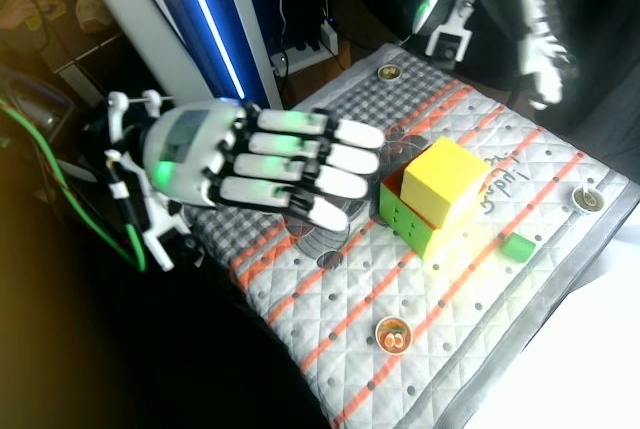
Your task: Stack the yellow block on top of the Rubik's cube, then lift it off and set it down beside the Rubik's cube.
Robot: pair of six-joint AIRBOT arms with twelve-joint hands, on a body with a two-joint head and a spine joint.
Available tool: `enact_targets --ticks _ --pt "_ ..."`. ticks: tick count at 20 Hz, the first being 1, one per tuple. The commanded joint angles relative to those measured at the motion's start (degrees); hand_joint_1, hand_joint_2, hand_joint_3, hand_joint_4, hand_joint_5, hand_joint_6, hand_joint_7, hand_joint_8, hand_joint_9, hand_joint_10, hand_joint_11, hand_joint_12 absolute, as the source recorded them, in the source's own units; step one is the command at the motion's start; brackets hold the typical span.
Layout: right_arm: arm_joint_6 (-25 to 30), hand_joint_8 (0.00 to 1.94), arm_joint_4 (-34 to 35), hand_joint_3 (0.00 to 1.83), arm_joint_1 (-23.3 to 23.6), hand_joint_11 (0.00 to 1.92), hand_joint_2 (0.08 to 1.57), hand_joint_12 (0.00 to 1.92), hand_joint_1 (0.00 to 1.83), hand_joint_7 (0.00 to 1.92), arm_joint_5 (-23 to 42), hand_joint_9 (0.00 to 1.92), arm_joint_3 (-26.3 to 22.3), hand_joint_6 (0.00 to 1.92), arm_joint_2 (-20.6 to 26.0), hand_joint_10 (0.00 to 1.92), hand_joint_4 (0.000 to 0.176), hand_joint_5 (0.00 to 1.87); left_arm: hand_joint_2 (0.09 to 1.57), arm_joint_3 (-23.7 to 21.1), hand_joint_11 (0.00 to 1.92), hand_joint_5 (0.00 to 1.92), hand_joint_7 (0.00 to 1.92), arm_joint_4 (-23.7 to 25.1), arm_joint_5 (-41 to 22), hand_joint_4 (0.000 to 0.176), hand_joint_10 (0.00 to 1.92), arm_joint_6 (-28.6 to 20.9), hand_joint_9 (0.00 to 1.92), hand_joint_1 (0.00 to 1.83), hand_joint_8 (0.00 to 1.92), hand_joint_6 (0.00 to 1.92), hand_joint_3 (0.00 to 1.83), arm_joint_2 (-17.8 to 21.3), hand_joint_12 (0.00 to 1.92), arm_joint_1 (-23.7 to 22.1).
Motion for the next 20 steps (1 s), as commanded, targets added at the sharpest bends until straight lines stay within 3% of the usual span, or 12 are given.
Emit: enact_targets --ticks 1,3,8,10,13,14,15,16,17,18,19,20 --pt "0.2 0.03 -1.7 0.00 2.0 0.00 0.92 1.13 0.20 0.20 3.6 0.13 0.8 0.12 -0.7 0.24 0.000 0.19 1.22 -0.8 0.00 0.55 0.46 0.6 11.5 0.000 0.44 -0.4 0.23 0.65 0.02 0.08 0.00 1.1 1.43 0.7" --pt "0.2 0.02 -2.5 0.00 4.8 0.00 0.98 1.12 0.18 0.20 0.4 0.13 2.5 0.08 -2.2 0.23 0.000 0.14 1.20 -2.9 0.00 0.62 0.51 0.1 15.1 0.000 0.44 -0.4 0.28 0.74 0.02 0.08 0.00 2.7 1.52 3.0" --pt "0.2 0.01 -2.8 0.00 10.9 0.00 0.98 1.11 0.22 0.26 -7.7 0.22 7.6 0.03 -6.3 0.20 0.000 0.21 1.20 -5.6 0.00 0.71 0.64 -1.4 19.5 0.000 0.80 -0.4 0.23 0.71 0.04 0.09 0.00 4.3 1.67 6.9" --pt "0.2 0.01 -2.8 0.00 12.6 0.00 0.98 1.00 0.29 0.26 -10.3 0.20 9.5 0.03 -8.1 0.18 0.000 0.22 1.21 -5.9 0.00 0.73 0.68 -2.3 20.4 0.000 0.73 -0.4 0.25 0.74 0.05 0.10 0.00 4.3 1.55 7.9" --pt "0.2 0.01 -2.8 0.00 15.1 0.00 0.93 1.04 0.26 0.30 -14.3 0.21 12.6 0.02 -11.1 0.16 0.000 0.24 1.21 -6.2 0.00 0.78 0.73 -2.7 20.9 0.000 0.51 -0.4 0.39 0.82 0.03 0.08 0.00 4.3 1.51 8.5" --pt "0.2 0.00 -2.8 0.00 15.7 0.00 0.90 1.03 0.27 0.27 -15.4 0.19 13.4 0.01 -12.0 0.15 0.000 0.22 1.24 -6.2 0.00 0.73 0.74 -2.7 20.9 0.127 0.50 -0.4 0.43 0.88 0.02 1.11 0.01 4.3 1.55 8.5" --pt "0.2 0.00 -2.8 0.00 16.0 0.00 0.90 0.75 0.39 0.17 -16.1 0.10 13.9 0.00 -12.5 0.10 0.000 0.17 1.27 -6.3 0.00 0.68 0.76 -2.7 21.0 0.166 0.44 -0.4 0.46 0.86 0.02 1.38 0.00 4.3 1.53 8.5" --pt "0.2 0.00 -2.8 0.00 16.4 0.00 0.89 0.62 0.39 0.14 -16.8 0.08 14.4 0.00 -13.0 0.08 0.000 0.15 1.27 -6.4 0.00 0.67 0.75 -2.8 21.1 0.174 0.42 -0.4 0.48 0.86 0.01 1.44 0.00 4.3 1.54 8.5" --pt "0.2 0.00 -2.9 0.00 16.6 0.00 0.88 0.52 0.42 0.14 -17.5 0.07 14.9 0.00 -13.6 0.06 0.000 0.15 1.27 -6.5 0.02 0.67 0.74 -2.8 21.2 0.173 0.41 -0.4 0.48 0.86 0.01 1.44 0.00 4.3 1.57 8.6" --pt "0.2 0.00 -3.0 0.00 16.8 0.00 0.87 0.53 0.45 0.14 -18.0 0.08 15.2 0.00 -14.1 0.05 0.000 0.14 1.27 -6.5 0.02 0.67 0.74 -2.8 21.3 0.153 0.40 -0.5 0.49 0.87 0.01 1.44 0.00 4.2 1.57 8.7" --pt "0.2 0.00 -3.1 0.00 16.9 0.00 0.84 0.40 0.50 0.10 -18.8 0.05 15.7 0.00 -14.6 0.03 0.000 0.11 1.28 -6.6 0.04 0.67 0.75 -2.8 21.5 0.145 0.40 -0.5 0.50 0.87 0.01 1.45 0.00 4.2 1.57 8.8" --pt "0.2 0.01 -3.3 0.00 17.0 0.00 0.81 0.55 0.50 0.12 -19.3 0.08 16.0 0.00 -15.0 0.04 0.000 0.13 1.28 -6.6 0.08 0.66 0.75 -2.8 21.6 0.111 0.40 -0.5 0.53 0.89 0.01 1.46 0.00 4.1 1.55 8.9"
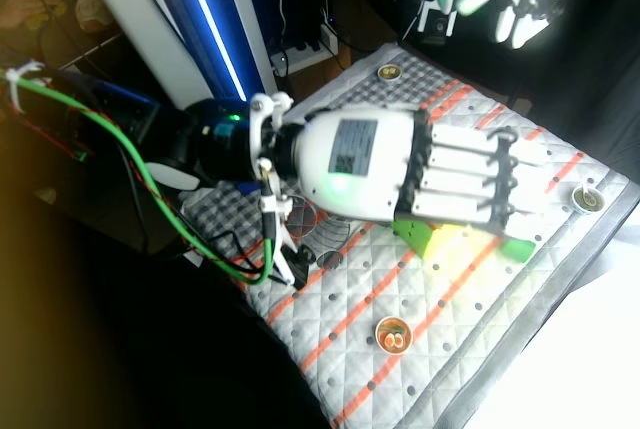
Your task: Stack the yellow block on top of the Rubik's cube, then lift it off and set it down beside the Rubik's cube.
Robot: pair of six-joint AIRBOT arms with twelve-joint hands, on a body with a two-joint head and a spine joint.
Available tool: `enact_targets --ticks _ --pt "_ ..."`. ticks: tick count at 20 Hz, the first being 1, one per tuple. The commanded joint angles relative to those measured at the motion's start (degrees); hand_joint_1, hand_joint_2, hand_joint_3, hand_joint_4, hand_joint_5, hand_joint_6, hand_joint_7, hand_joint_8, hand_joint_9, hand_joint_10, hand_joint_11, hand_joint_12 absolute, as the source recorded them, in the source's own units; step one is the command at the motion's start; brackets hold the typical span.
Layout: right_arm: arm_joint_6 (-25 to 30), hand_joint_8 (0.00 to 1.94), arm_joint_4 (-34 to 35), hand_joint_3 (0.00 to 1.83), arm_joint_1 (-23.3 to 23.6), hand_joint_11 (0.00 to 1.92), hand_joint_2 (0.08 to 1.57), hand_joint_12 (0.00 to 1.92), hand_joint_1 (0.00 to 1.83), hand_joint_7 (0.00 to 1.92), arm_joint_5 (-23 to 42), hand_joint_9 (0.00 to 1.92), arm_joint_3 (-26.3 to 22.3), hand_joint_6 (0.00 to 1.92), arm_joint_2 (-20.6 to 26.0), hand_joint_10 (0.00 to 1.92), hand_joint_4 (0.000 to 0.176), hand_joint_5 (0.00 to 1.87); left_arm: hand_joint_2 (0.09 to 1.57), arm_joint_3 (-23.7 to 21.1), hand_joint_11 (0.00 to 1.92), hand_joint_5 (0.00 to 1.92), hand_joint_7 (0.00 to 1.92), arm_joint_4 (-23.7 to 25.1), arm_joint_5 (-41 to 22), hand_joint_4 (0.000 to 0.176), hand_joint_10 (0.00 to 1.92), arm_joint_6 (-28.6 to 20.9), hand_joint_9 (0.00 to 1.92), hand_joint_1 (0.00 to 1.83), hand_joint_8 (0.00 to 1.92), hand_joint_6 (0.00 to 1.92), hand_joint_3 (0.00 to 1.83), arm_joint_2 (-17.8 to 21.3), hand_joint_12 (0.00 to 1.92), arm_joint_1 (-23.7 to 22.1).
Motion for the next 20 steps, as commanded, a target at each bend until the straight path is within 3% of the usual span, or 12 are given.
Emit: enact_targets --ticks 1,2,3,4,5,10,11,12,14,15,16,20 --pt "0.1 0.01 -0.6 0.00 1.4 0.00 0.80 0.62 0.49 0.13 5.3 0.10 0.4 0.00 -0.6 0.03 0.000 0.13 1.28 -0.1 0.07 0.67 0.73 1.4 7.4 0.088 0.40 -0.5 0.51 0.90 0.00 1.45 0.00 0.1 1.54 -0.2" --pt "0.1 0.00 -0.6 0.00 1.5 0.00 0.80 0.67 0.48 0.14 4.3 0.11 1.1 0.00 -1.2 0.03 0.000 0.13 1.28 -0.2 0.08 0.66 0.72 1.4 7.5 0.096 0.40 -0.5 0.52 0.90 0.00 1.45 0.00 0.1 1.54 -0.1" --pt "0.1 0.00 -0.6 0.00 1.6 0.00 0.82 0.63 0.46 0.14 3.5 0.11 1.5 0.00 -1.6 0.02 0.000 0.15 1.29 -0.3 0.04 0.65 0.71 1.4 7.7 0.065 0.42 -0.6 0.49 0.91 0.00 1.47 0.00 0.1 1.55 0.0" --pt "0.1 0.01 -0.6 0.00 1.6 0.00 0.82 0.62 0.43 0.16 3.0 0.12 1.9 0.01 -1.9 0.03 0.000 0.16 1.30 -0.3 0.02 0.64 0.71 1.4 7.9 0.069 0.42 -0.6 0.47 0.90 0.00 1.48 0.00 0.1 1.55 0.1" --pt "0.1 0.01 -0.6 0.00 1.6 0.00 0.83 0.59 0.41 0.18 2.4 0.13 2.2 0.00 -2.3 0.02 0.000 0.17 1.30 -0.4 0.02 0.65 0.72 1.4 8.1 0.085 0.47 -0.6 0.46 0.89 0.00 1.48 0.00 0.1 1.57 0.2" --pt "0.1 0.02 -0.6 0.04 1.6 0.00 1.17 1.25 0.49 0.36 0.7 0.36 3.0 0.01 -2.8 0.07 0.000 0.24 1.29 -0.8 0.00 0.65 0.71 1.5 8.9 0.150 0.58 -0.7 0.39 0.86 0.00 1.48 0.00 0.2 1.63 0.5" --pt "0.1 0.02 -0.6 0.00 1.6 0.00 1.22 1.58 0.59 0.47 0.7 0.38 3.0 0.01 -2.9 0.32 0.000 0.32 1.30 -0.9 0.00 0.64 0.69 1.5 9.1 0.137 0.58 -0.7 0.39 0.86 0.00 1.49 0.00 0.2 1.62 0.6" --pt "0.1 0.34 -0.6 0.00 1.6 0.09 1.24 1.85 0.76 0.64 0.7 0.39 3.1 0.05 -2.9 1.08 0.000 0.44 1.30 -0.9 0.00 0.63 0.69 1.4 9.2 0.122 0.57 -0.8 0.39 0.86 0.00 1.50 0.00 0.2 1.60 0.7" --pt "0.1 0.86 -0.6 0.00 1.6 0.31 1.24 1.83 0.97 0.71 0.7 0.53 3.1 0.17 -2.9 1.35 0.000 0.75 1.30 -1.0 0.00 0.64 0.70 1.4 9.3 0.138 0.56 -0.9 0.39 0.86 0.00 1.48 0.00 0.3 1.55 0.9" --pt "0.1 1.28 -0.5 0.00 1.6 0.50 1.25 1.82 1.16 0.84 0.7 0.64 3.1 1.12 -2.9 1.43 0.000 0.63 1.30 -1.0 0.00 0.63 0.70 1.4 9.5 0.163 0.55 -1.0 0.40 0.84 0.01 1.49 0.00 0.3 1.55 1.0" --pt "0.1 1.45 -0.4 0.00 1.6 0.64 1.27 1.83 1.19 0.82 0.7 0.71 3.1 1.34 -2.9 1.51 0.000 0.57 1.30 -1.0 0.00 0.64 0.70 1.3 9.6 0.140 0.55 -1.1 0.41 0.85 0.01 1.49 0.00 0.3 1.55 1.1" --pt "0.2 1.34 -0.2 0.00 1.7 0.77 1.23 1.74 1.33 0.80 1.5 0.82 3.1 1.36 -2.8 1.51 0.000 0.59 1.30 -1.1 0.00 0.64 0.70 0.8 10.0 0.127 0.55 -1.3 0.41 0.86 0.00 1.49 0.00 0.3 1.57 1.7"
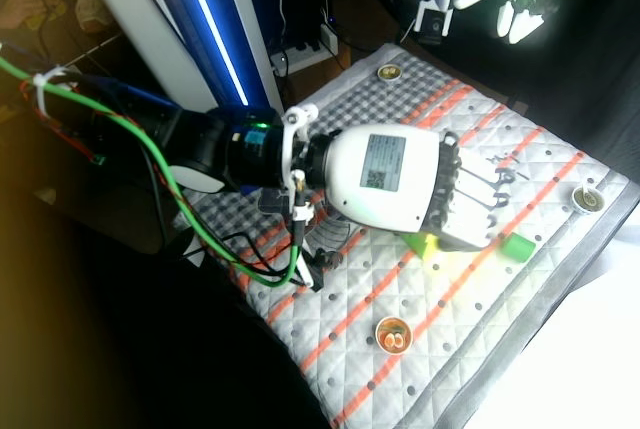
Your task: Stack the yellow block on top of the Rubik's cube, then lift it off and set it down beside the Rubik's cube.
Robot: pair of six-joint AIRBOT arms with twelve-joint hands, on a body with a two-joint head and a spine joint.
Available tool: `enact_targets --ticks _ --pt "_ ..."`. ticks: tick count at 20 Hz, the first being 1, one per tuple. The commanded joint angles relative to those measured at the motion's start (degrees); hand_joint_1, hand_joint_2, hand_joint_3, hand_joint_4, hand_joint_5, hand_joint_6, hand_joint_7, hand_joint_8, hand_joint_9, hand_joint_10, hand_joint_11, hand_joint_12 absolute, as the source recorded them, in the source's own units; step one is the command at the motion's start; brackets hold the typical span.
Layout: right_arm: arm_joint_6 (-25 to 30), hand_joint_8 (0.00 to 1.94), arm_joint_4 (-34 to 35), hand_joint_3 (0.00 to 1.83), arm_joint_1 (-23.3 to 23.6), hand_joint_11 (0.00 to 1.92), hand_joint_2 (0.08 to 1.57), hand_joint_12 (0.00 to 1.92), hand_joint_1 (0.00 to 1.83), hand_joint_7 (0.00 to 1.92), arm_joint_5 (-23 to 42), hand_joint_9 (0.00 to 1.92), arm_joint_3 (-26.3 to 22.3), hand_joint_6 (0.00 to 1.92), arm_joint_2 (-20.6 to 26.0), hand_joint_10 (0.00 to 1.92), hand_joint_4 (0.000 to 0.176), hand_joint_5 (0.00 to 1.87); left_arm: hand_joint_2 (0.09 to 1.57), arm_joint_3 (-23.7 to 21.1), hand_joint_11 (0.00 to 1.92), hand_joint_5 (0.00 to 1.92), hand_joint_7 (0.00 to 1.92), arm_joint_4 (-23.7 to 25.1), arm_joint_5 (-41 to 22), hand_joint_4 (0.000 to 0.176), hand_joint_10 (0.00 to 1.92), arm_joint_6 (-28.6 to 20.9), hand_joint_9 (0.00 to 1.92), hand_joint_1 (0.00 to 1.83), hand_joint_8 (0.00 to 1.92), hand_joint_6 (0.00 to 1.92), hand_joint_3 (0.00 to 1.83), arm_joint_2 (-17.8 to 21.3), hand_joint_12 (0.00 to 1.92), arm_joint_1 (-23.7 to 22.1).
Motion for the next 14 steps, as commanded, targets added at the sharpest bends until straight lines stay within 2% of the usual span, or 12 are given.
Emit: enact_targets --ticks 1,3,4,5,6,7,8,9,10,11,13,14 --pt "0.1 1.42 -0.4 0.01 0.9 0.72 1.26 1.77 1.33 0.74 6.8 0.74 0.1 1.41 0.1 1.59 0.000 0.56 1.30 -0.2 0.02 0.64 0.69 1.5 7.5 0.111 0.55 -0.7 0.42 0.87 0.00 1.49 0.00 0.3 1.56 -0.2" --pt "1.1 1.40 -0.5 0.00 0.9 0.65 1.26 1.83 1.33 0.72 8.8 0.70 -0.8 1.43 0.1 1.63 0.000 0.58 1.30 -0.3 0.05 0.64 0.70 1.3 7.6 0.131 0.55 -0.7 0.43 0.86 0.00 1.49 0.00 0.4 1.52 -0.1" --pt "2.3 1.39 -0.5 0.00 0.8 0.65 1.25 1.86 1.32 0.73 12.2 0.73 -2.4 1.38 0.4 1.63 0.000 0.63 1.31 -0.5 0.04 0.63 0.72 1.0 7.9 0.067 0.56 -0.7 0.44 0.89 0.01 1.50 0.00 0.5 1.53 0.2" --pt "2.4 1.39 -0.5 0.00 0.7 0.65 1.25 1.86 1.32 0.73 13.2 0.73 -3.1 1.38 1.1 1.63 0.000 0.63 1.31 -0.6 0.04 0.63 0.72 0.9 8.1 0.067 0.56 -0.7 0.44 0.89 0.01 1.50 0.00 0.6 1.53 0.4" --pt "2.4 1.46 -0.8 0.00 0.3 0.70 1.26 1.89 1.21 0.78 15.0 0.73 -4.6 1.37 2.5 1.62 0.000 0.65 1.30 -0.7 0.04 0.64 0.72 0.7 8.5 0.074 0.56 -0.7 0.43 0.89 0.01 1.49 0.00 0.8 1.53 0.7" --pt "2.4 1.37 -1.1 0.00 -0.3 0.79 1.23 1.79 1.21 0.88 16.9 0.85 -6.2 1.29 4.1 1.51 0.000 0.69 1.30 -1.0 0.03 0.64 0.72 0.4 9.0 0.108 0.57 -0.7 0.43 0.87 0.01 1.49 0.00 1.0 1.55 1.2" --pt "2.4 1.30 -1.6 0.00 -0.9 0.82 1.21 1.72 1.22 0.92 18.5 0.90 -7.2 1.27 4.9 1.39 0.000 0.71 1.30 -1.2 0.02 0.64 0.71 0.2 9.4 0.107 0.58 -0.8 0.42 0.87 0.01 1.49 0.00 1.2 1.54 1.6" --pt "2.4 1.34 -2.3 0.00 -1.5 0.83 1.22 1.77 1.22 0.90 20.0 0.90 -8.5 1.30 5.9 1.45 0.000 0.68 1.30 -1.5 0.03 0.65 0.71 -0.1 10.0 0.116 0.57 -0.8 0.42 0.87 0.00 1.48 0.00 1.4 1.50 2.0" --pt "2.8 1.38 -3.3 0.00 -2.6 0.82 1.22 1.83 1.22 0.89 22.1 0.87 -9.9 1.29 7.2 1.54 0.000 0.69 1.29 -1.6 0.03 0.66 0.72 -0.4 10.5 0.099 0.57 -0.8 0.43 0.89 0.01 1.47 0.00 1.6 1.49 2.5" --pt "3.4 1.36 -4.3 0.00 -3.7 0.77 1.21 1.89 1.21 0.89 23.7 0.83 -11.2 1.24 8.2 1.59 0.000 0.74 1.29 -1.7 0.05 0.65 0.73 -0.5 10.7 0.094 0.57 -0.9 0.45 0.89 0.01 1.47 0.00 1.7 1.50 2.8" --pt "4.0 1.43 -6.3 0.00 -5.6 0.76 1.22 1.92 1.19 0.83 26.1 0.80 -13.4 1.27 10.0 1.68 0.000 0.74 1.30 -1.9 0.02 0.65 0.78 -0.8 11.0 0.046 0.51 -0.9 0.48 0.92 0.03 1.47 0.00 1.9 1.50 3.2" --pt "4.0 1.41 -7.3 0.00 -6.8 0.82 1.21 1.92 1.21 0.87 27.0 0.86 -14.5 1.20 11.0 1.68 0.000 0.77 1.29 -2.0 0.01 0.67 0.78 -1.0 11.2 0.044 0.50 -0.9 0.48 0.92 0.03 1.45 0.00 2.0 1.50 3.4"
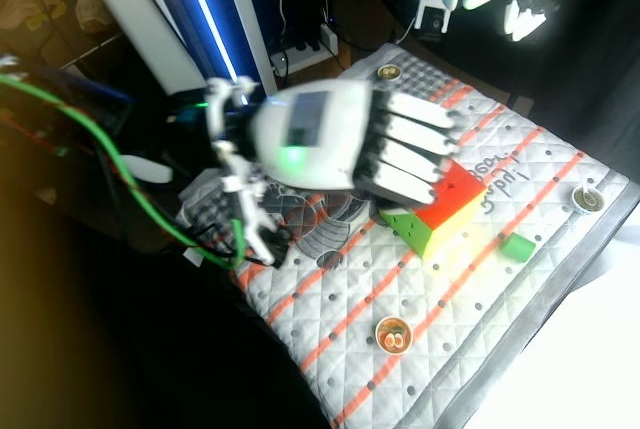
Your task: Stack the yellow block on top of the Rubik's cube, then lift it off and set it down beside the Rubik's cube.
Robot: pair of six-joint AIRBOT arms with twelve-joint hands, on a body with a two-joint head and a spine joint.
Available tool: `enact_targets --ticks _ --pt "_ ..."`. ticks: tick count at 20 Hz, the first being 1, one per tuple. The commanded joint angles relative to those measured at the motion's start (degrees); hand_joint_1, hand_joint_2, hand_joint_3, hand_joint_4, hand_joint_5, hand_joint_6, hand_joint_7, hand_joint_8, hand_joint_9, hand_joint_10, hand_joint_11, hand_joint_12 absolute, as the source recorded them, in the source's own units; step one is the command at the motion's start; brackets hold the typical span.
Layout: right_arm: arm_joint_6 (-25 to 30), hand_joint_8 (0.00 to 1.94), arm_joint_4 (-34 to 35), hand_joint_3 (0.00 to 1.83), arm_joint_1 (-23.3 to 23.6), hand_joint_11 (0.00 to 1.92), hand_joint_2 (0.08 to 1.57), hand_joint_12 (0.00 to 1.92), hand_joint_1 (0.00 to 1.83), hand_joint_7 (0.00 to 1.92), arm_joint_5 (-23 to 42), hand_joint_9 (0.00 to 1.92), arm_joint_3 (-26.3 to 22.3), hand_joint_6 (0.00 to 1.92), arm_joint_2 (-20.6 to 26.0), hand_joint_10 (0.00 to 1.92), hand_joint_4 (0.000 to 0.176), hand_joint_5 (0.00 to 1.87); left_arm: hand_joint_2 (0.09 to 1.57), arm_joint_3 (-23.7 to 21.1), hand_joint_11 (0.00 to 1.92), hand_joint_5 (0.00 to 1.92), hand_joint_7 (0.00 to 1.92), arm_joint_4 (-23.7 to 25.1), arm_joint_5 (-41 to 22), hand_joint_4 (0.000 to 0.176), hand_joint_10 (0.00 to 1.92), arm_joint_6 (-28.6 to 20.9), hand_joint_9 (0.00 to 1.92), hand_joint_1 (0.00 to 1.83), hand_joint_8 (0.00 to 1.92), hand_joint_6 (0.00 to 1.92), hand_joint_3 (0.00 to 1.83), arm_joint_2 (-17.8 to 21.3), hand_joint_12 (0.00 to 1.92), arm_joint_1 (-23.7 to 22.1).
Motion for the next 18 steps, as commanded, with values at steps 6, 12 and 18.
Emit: enact_targets --ticks 6,12,18 --pt "0.3 1.44 -3.0 0.00 -6.9 0.69 1.22 1.89 1.21 0.86 8.6 0.82 -5.2 1.23 4.6 1.66 0.000 0.75 1.30 -0.6 0.00 0.65 0.77 0.3 9.1 0.069 0.55 -0.8 0.46 0.90 0.02 1.48 0.00 1.3 1.50 1.3" --pt "0.4 1.29 -3.2 0.00 -17.4 0.93 1.19 1.80 1.23 0.93 8.0 0.97 -8.1 1.25 6.4 1.53 0.000 0.75 1.29 -0.9 0.00 0.67 0.80 -0.2 9.4 0.013 0.78 -1.0 0.36 0.95 0.04 1.44 0.00 1.3 1.58 1.8" --pt "0.4 1.23 -4.3 0.00 -19.0 0.81 1.18 1.64 1.24 0.92 0.8 0.88 -8.1 1.23 4.1 1.37 0.000 0.78 1.29 -1.0 0.00 0.67 0.80 -0.3 9.6 0.093 0.74 -1.0 0.39 0.90 0.05 1.45 0.00 1.2 1.58 1.8"
